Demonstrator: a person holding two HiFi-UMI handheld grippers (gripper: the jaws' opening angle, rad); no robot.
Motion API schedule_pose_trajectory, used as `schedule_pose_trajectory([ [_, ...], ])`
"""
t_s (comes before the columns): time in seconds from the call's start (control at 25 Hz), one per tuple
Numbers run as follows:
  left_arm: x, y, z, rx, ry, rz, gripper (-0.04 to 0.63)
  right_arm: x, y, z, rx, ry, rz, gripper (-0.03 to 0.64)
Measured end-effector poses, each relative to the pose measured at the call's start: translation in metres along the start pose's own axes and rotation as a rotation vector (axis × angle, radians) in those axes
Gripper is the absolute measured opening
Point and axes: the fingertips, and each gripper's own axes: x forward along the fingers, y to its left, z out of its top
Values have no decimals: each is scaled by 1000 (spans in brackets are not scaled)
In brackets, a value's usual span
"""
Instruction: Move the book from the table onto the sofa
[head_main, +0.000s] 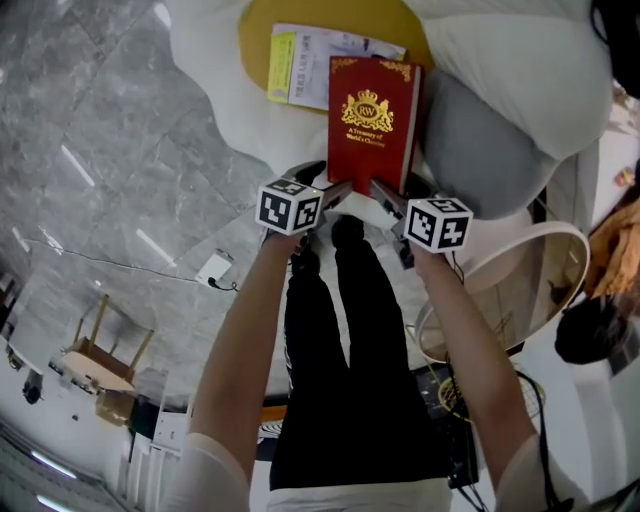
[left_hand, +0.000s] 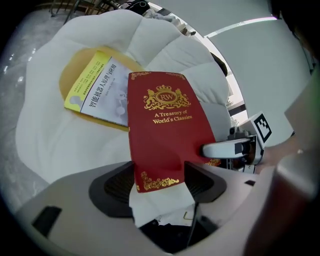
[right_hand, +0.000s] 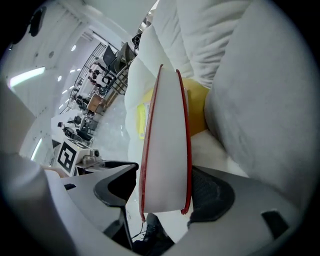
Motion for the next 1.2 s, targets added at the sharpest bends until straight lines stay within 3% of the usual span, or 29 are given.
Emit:
schedule_pose_trajectory([
  [0.44, -37, -15, -16, 32, 6, -48, 298, -30, 11, 5, 4, -82, -54, 322],
  [0.76, -92, -70, -22, 75, -50, -77, 241, -75, 60, 5, -21, -143, -19, 315],
  [0.92, -132, -104, -22, 114, -83, -87, 199, -110, 96, 8, -57, -185, -8, 183],
  [1.2, -213, -163, -9, 174, -167, -100, 144, -182, 160, 17, -130, -259, 15, 97],
])
